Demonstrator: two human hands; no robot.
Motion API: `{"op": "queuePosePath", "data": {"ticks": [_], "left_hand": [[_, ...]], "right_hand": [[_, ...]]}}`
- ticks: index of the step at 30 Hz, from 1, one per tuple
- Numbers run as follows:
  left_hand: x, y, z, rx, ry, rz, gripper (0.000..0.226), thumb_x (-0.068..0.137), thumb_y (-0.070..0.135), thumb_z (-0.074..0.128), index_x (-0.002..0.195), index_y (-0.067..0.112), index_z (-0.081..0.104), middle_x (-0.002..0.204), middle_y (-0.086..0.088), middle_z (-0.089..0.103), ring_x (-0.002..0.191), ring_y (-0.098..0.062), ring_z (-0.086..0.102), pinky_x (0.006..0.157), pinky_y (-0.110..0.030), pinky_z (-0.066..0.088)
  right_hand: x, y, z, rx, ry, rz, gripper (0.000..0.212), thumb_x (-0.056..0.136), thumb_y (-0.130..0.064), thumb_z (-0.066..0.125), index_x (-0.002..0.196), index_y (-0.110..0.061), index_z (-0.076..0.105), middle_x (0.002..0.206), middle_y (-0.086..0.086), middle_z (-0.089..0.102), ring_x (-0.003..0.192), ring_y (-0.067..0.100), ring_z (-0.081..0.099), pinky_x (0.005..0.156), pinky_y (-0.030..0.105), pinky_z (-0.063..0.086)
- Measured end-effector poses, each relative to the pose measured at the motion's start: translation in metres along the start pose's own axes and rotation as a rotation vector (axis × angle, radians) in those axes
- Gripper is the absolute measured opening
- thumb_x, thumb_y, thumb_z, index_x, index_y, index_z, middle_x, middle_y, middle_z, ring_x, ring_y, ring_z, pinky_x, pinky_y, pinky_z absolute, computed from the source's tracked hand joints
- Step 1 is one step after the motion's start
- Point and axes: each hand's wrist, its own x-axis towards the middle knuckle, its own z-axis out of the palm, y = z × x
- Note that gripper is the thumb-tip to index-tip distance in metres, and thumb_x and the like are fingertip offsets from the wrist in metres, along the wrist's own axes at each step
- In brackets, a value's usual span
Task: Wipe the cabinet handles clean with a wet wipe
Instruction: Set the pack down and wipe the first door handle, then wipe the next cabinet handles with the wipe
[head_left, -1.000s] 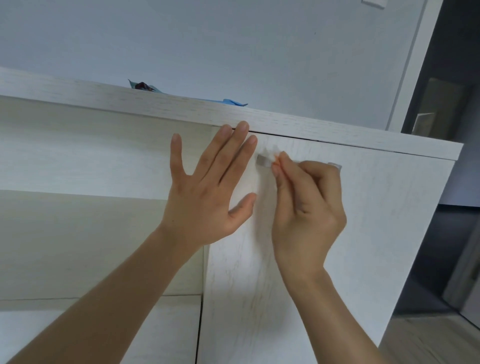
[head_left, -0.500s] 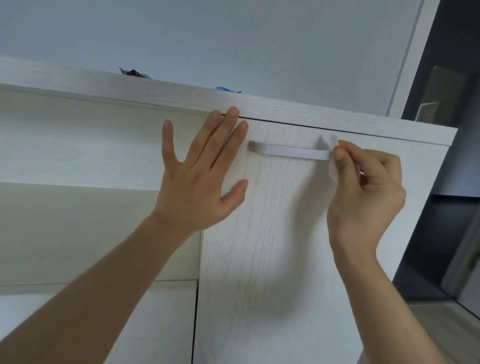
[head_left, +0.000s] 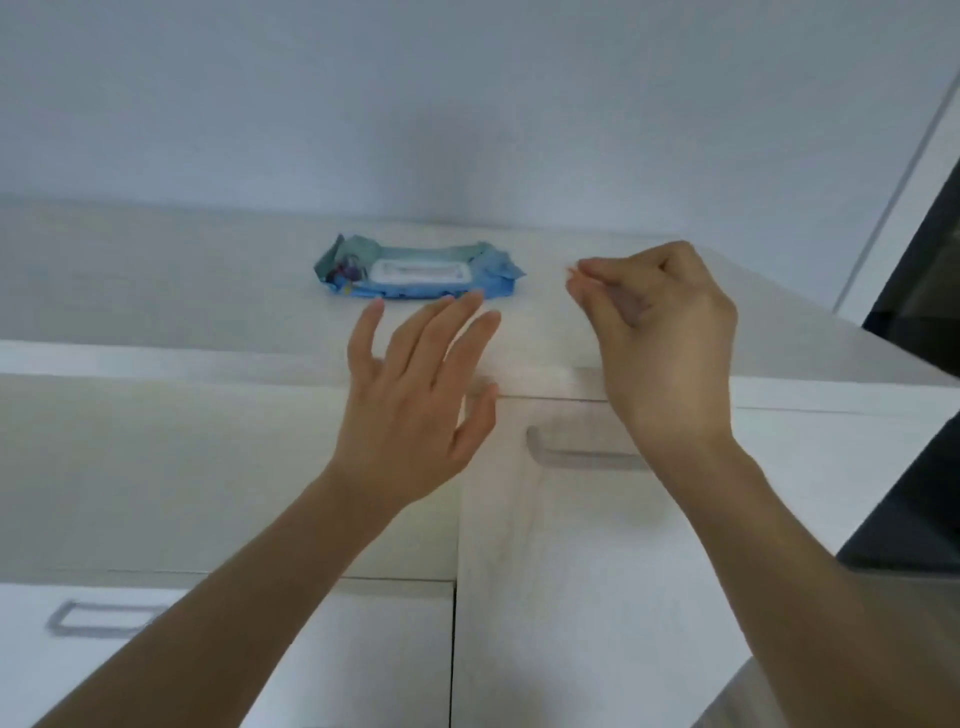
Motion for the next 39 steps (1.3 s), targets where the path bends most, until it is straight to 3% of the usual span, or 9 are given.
{"op": "queuePosePath", "data": {"ticks": [3, 6, 9, 12, 18, 21, 24, 31, 39], "left_hand": [[0.040, -0.016, -0.023, -0.006, -0.301, -0.116, 0.043, 0.093, 0.035, 0.039, 0.124, 0.009, 0.053, 0.132, -0.012, 0.055, 0.120, -0.026, 0.049, 0.108, -0.050, 0.029], [0.077, -0.033, -0.050, -0.003, -0.603, -0.142, 0.047, 0.092, 0.039, 0.039, 0.122, 0.009, 0.057, 0.127, -0.012, 0.058, 0.117, -0.028, 0.054, 0.105, -0.050, 0.038], [0.110, -0.049, -0.085, 0.028, -0.745, -0.123, 0.042, 0.085, 0.034, 0.062, 0.118, 0.008, 0.060, 0.122, -0.012, 0.062, 0.111, -0.029, 0.059, 0.101, -0.048, 0.042], [0.138, -0.067, -0.120, 0.061, -0.821, -0.132, 0.047, 0.077, 0.034, 0.072, 0.116, 0.008, 0.062, 0.120, -0.012, 0.063, 0.108, -0.028, 0.061, 0.101, -0.047, 0.042], [0.156, -0.120, -0.180, 0.133, -0.863, 0.018, 0.055, 0.072, 0.038, 0.076, 0.117, 0.011, 0.065, 0.118, -0.008, 0.065, 0.110, -0.024, 0.061, 0.100, -0.045, 0.043], [0.152, -0.146, -0.204, 0.118, -0.957, 0.051, 0.057, 0.092, 0.040, 0.053, 0.142, 0.014, 0.041, 0.142, -0.005, 0.046, 0.134, -0.021, 0.038, 0.115, -0.040, 0.019], [0.140, -0.172, -0.230, 0.088, -0.997, -0.021, 0.057, 0.099, 0.040, 0.038, 0.149, 0.018, 0.023, 0.153, -0.001, 0.028, 0.142, -0.017, 0.020, 0.117, -0.035, 0.003], [0.081, -0.254, -0.296, 0.017, -1.122, -0.071, 0.059, 0.099, 0.045, 0.034, 0.150, 0.021, 0.016, 0.155, 0.002, 0.021, 0.143, -0.015, 0.016, 0.119, -0.034, 0.004], [0.038, -0.330, -0.336, -0.037, -1.205, -0.084, 0.061, 0.099, 0.047, 0.034, 0.151, 0.022, 0.013, 0.157, 0.003, 0.016, 0.144, -0.014, 0.012, 0.119, -0.034, 0.003]], "right_hand": [[0.037, -0.009, -0.008, -0.109, -0.213, 0.126, 0.016, 0.088, -0.017, 0.064, 0.100, -0.008, 0.072, 0.092, 0.007, 0.056, 0.077, 0.017, 0.060, 0.078, 0.023, 0.049], [0.071, -0.024, -0.019, -0.238, -0.428, 0.159, 0.018, 0.091, -0.021, 0.059, 0.099, -0.009, 0.071, 0.090, 0.003, 0.048, 0.074, 0.016, 0.053, 0.071, 0.022, 0.042], [0.103, -0.049, -0.028, -0.348, -0.637, 0.130, 0.019, 0.095, -0.018, 0.053, 0.100, -0.009, 0.068, 0.095, 0.004, 0.047, 0.080, 0.017, 0.053, 0.071, 0.025, 0.044], [0.129, -0.078, -0.029, -0.388, -0.740, 0.073, 0.018, 0.095, -0.013, 0.050, 0.101, -0.009, 0.066, 0.098, 0.006, 0.049, 0.085, 0.019, 0.053, 0.072, 0.030, 0.050], [0.151, -0.137, -0.015, -0.338, -0.805, 0.062, 0.021, 0.095, -0.019, 0.052, 0.103, -0.009, 0.068, 0.099, 0.009, 0.051, 0.082, 0.021, 0.057, 0.069, 0.026, 0.047], [0.145, -0.166, -0.006, -0.345, -0.820, 0.064, 0.021, 0.095, -0.019, 0.051, 0.102, -0.009, 0.068, 0.098, 0.008, 0.051, 0.082, 0.022, 0.057, 0.071, 0.030, 0.051], [0.133, -0.200, 0.007, -0.369, -0.831, 0.072, 0.019, 0.094, -0.016, 0.052, 0.099, -0.008, 0.068, 0.098, 0.008, 0.051, 0.083, 0.023, 0.057, 0.074, 0.032, 0.052], [0.083, -0.301, 0.050, -0.350, -0.814, 0.129, 0.020, 0.094, -0.021, 0.053, 0.102, -0.009, 0.068, 0.094, 0.000, 0.044, 0.086, 0.017, 0.054, 0.073, 0.025, 0.044], [0.041, -0.372, 0.094, -0.279, -0.769, 0.236, 0.022, 0.092, -0.022, 0.057, 0.104, -0.009, 0.069, 0.106, 0.010, 0.052, 0.095, 0.023, 0.056, 0.083, 0.034, 0.047]]}}
